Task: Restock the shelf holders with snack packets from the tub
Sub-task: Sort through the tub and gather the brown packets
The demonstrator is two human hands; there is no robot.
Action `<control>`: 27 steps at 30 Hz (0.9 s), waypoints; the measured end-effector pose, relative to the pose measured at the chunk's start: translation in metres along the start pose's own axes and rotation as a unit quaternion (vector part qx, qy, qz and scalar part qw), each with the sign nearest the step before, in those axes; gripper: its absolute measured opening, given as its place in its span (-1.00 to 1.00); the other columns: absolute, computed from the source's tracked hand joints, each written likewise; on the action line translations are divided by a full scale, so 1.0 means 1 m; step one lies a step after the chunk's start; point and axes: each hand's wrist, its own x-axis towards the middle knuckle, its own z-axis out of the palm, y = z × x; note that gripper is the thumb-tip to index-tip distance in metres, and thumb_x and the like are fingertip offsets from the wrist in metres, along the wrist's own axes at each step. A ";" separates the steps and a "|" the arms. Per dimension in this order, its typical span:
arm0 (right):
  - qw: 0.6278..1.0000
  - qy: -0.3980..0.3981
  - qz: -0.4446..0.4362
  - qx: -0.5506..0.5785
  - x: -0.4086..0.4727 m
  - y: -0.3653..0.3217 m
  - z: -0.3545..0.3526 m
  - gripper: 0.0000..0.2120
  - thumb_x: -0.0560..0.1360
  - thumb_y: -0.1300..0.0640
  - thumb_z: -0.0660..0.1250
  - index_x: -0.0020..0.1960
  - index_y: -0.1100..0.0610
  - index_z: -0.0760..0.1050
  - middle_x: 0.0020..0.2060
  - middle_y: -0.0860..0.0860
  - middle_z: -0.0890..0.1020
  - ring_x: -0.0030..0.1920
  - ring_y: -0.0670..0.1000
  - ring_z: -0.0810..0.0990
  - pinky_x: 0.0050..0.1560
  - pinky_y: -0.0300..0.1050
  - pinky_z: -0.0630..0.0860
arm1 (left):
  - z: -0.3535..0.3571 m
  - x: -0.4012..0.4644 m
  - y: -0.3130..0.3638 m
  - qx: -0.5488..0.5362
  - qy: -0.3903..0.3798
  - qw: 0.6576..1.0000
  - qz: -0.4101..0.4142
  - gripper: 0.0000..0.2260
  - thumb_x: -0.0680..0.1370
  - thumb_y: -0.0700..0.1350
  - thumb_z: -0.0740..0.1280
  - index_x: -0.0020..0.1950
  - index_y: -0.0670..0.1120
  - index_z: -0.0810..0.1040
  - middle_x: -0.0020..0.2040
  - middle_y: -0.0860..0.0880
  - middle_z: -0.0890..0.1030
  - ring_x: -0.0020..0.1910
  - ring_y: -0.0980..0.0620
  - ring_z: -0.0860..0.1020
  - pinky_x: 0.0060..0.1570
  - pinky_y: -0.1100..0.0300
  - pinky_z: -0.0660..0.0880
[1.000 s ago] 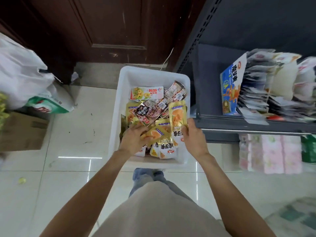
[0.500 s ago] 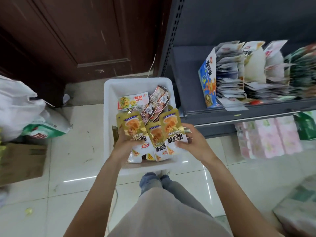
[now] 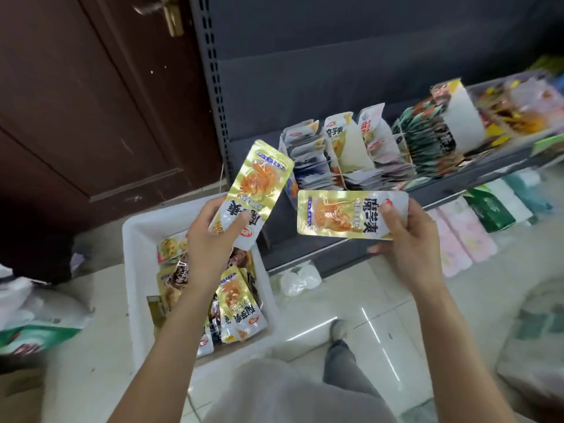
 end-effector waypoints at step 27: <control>0.982 -0.149 -0.116 0.008 0.237 -0.010 -0.124 -0.83 0.58 0.28 0.21 0.14 0.11 0.37 0.06 -0.02 0.59 0.06 -0.13 0.62 0.01 -0.06 0.62 | 0.245 0.077 0.048 0.405 0.053 0.890 0.202 -0.80 0.49 -0.08 0.43 0.06 -0.12 0.64 -0.07 -0.01 0.68 -0.20 0.00 0.61 -0.16 0.19 0.52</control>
